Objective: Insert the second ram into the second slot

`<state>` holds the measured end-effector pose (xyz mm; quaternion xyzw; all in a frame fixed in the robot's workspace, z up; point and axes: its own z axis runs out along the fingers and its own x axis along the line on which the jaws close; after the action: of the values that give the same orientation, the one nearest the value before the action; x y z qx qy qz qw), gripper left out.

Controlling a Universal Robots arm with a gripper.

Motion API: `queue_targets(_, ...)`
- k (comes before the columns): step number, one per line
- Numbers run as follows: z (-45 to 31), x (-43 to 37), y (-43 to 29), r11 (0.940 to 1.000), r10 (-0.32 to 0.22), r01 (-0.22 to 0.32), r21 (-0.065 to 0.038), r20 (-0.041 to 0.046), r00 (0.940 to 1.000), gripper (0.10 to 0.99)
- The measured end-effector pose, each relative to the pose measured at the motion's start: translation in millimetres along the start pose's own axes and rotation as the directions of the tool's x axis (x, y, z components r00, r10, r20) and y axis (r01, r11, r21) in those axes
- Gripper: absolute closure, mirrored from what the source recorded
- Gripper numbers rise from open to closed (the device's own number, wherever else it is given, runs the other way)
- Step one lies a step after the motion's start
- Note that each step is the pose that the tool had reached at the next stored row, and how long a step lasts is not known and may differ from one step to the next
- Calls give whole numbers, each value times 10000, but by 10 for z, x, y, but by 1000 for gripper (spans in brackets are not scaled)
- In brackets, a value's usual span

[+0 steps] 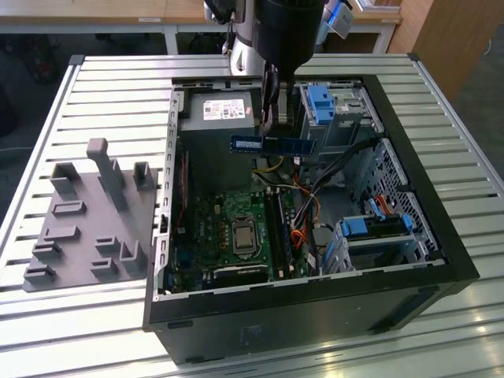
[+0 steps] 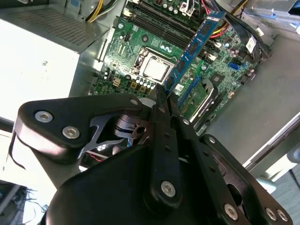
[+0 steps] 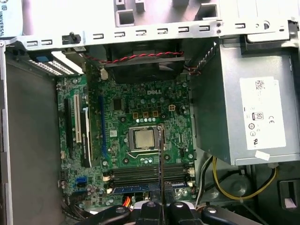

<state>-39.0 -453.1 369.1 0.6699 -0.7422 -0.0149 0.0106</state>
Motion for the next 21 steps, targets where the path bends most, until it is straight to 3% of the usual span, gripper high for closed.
queue_targets(11, 7, 0, 0, 9949, 1009, -1009, 15, -49, 9949, 949)
queue_targets(21, 12, 0, 0, 9809, 1947, -1946, 41, -117, 9808, 949)
